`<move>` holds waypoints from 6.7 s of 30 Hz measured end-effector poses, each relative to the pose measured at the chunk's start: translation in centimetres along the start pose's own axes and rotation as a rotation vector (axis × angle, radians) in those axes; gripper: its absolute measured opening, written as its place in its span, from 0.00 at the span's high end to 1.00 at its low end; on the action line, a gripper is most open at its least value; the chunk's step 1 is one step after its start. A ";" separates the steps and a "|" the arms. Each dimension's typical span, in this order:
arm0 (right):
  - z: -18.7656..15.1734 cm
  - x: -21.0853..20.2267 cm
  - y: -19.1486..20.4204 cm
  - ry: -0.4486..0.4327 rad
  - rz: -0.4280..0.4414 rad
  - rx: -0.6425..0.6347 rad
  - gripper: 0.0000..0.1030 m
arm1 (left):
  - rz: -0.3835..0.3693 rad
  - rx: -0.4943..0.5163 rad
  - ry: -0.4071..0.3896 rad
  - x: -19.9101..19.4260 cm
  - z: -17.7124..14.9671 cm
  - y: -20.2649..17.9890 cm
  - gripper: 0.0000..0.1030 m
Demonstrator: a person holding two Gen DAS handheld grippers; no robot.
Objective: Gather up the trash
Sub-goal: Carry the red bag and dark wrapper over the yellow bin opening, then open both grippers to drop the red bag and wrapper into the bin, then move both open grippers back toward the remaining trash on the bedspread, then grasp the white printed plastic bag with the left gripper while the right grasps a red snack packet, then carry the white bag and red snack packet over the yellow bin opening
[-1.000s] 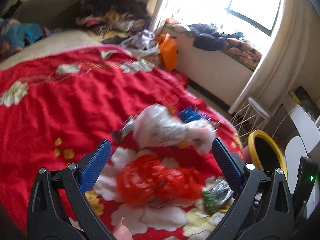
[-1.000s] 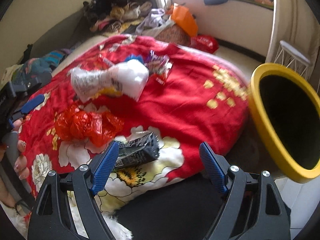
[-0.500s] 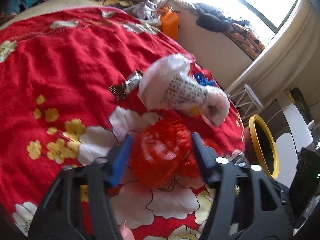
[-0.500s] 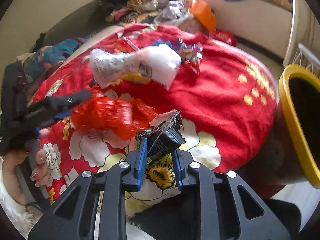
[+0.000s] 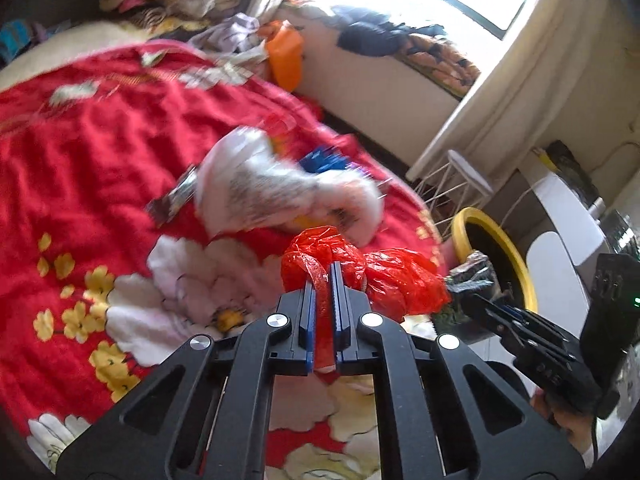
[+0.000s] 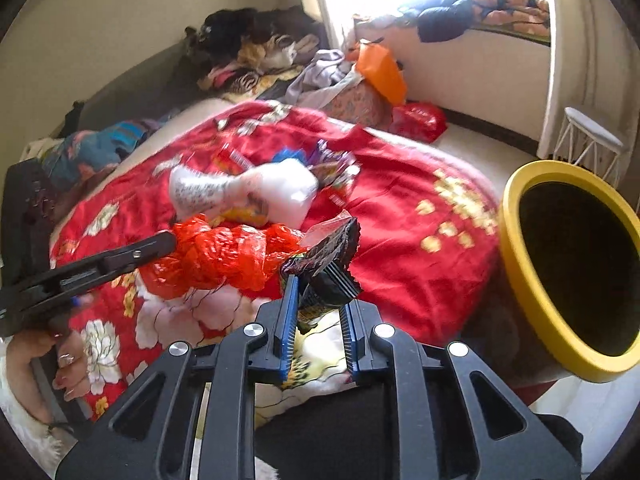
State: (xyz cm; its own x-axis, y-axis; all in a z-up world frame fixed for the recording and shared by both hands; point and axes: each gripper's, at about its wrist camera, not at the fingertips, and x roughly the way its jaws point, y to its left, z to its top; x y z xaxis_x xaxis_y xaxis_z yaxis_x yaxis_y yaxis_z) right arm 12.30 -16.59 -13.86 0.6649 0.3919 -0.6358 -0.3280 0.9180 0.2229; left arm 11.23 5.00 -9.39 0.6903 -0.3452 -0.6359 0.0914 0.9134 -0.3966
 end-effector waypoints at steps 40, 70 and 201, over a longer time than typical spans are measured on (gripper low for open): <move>-1.2 -8.7 -18.2 -0.254 -0.332 0.410 0.85 | -0.196 0.280 -0.066 4.5 2.3 -18.6 0.98; -3.1 -8.2 -22.6 -0.220 -0.395 0.510 0.51 | -0.179 0.365 -0.062 11.6 2.8 -24.9 0.27; 1.4 -3.1 -10.3 -0.110 -0.124 0.228 0.75 | -0.163 0.126 -0.048 2.7 3.5 -5.6 0.70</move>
State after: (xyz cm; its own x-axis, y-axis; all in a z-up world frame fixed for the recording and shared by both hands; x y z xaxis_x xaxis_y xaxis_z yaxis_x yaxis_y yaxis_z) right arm 14.58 -27.18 -13.11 0.7635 0.2687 -0.5872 -0.0888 0.9444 0.3166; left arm 15.11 -0.36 -6.59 0.6922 -0.4825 -0.5367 0.2917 0.8673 -0.4034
